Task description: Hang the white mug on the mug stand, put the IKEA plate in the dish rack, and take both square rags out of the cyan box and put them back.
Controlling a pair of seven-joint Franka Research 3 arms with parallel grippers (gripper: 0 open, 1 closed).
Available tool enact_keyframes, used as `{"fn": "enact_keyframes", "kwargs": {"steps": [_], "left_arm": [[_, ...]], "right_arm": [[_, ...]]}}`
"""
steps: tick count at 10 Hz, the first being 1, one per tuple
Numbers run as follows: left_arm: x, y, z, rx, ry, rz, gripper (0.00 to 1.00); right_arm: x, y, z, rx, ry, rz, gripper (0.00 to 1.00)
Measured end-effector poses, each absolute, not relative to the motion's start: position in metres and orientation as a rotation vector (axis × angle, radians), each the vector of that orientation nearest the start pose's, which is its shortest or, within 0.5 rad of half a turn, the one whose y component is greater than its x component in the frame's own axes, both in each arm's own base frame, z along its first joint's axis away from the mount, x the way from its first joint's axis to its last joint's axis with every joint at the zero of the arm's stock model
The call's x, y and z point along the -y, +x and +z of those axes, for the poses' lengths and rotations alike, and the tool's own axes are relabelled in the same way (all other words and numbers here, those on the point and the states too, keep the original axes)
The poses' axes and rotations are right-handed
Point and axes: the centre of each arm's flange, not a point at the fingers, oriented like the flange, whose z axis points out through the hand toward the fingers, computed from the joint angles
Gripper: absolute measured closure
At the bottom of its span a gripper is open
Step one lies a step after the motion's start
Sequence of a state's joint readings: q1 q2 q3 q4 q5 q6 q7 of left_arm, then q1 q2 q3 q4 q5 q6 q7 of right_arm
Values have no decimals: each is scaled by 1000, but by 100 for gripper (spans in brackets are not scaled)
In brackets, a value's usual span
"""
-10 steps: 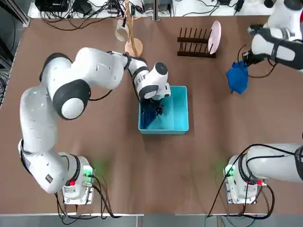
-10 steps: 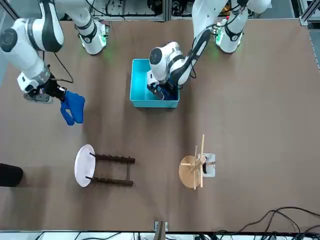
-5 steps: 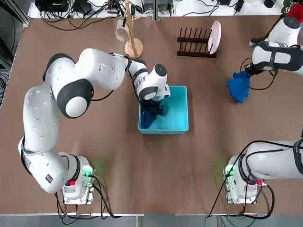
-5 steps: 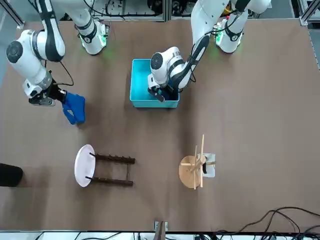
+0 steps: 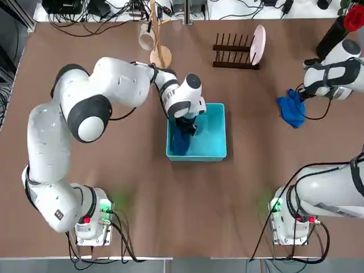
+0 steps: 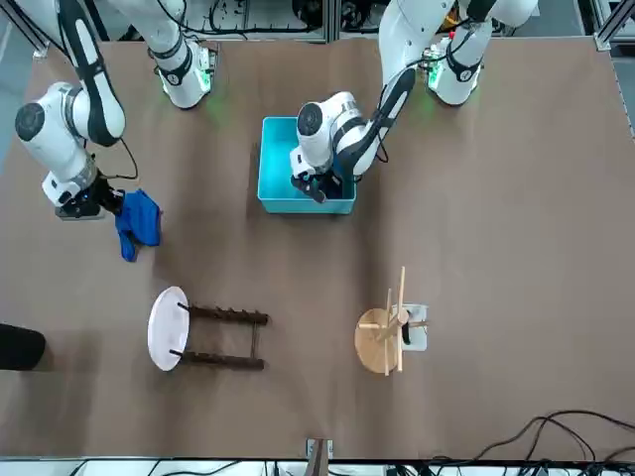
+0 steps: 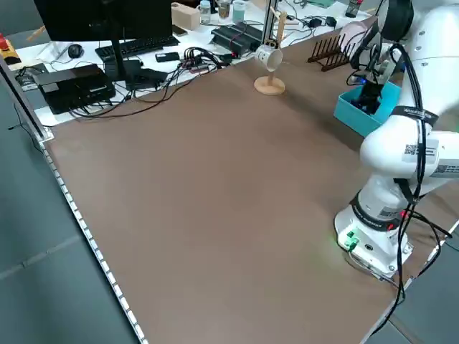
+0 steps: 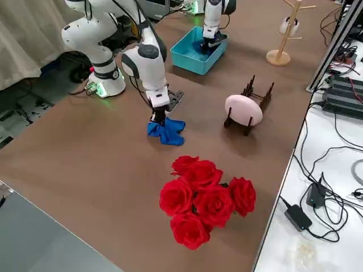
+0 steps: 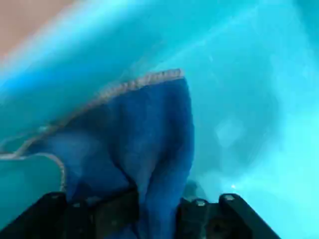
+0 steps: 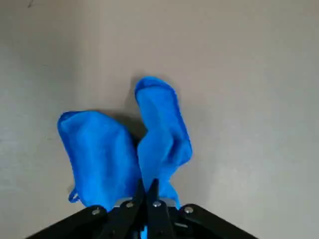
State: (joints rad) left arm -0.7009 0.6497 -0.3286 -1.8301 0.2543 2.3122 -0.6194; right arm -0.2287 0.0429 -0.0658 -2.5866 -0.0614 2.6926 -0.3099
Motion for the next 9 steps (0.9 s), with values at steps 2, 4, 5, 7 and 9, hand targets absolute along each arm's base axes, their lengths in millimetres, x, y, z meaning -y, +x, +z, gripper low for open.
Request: {"fn": "enact_keyframes", "kwargs": {"steps": [2,4,5,7,9], "left_arm": [[536,352,243,-807,-2954,65,98],[525,366,320,-764,-2964,-51,100],[512,380,352,-725,-2976,-103,100],[469,419,392,-601,-2984,-146,100],[420,460,411,-513,-2987,-156,100]], "right_arm": [[94,440,249,102,-3182,-85,96],[39,448,249,19,-3174,-93,96],[10,449,248,-28,-3169,-96,96],[-40,447,248,-118,-3158,-98,96],[-74,443,248,-181,-3150,-100,96]]}}
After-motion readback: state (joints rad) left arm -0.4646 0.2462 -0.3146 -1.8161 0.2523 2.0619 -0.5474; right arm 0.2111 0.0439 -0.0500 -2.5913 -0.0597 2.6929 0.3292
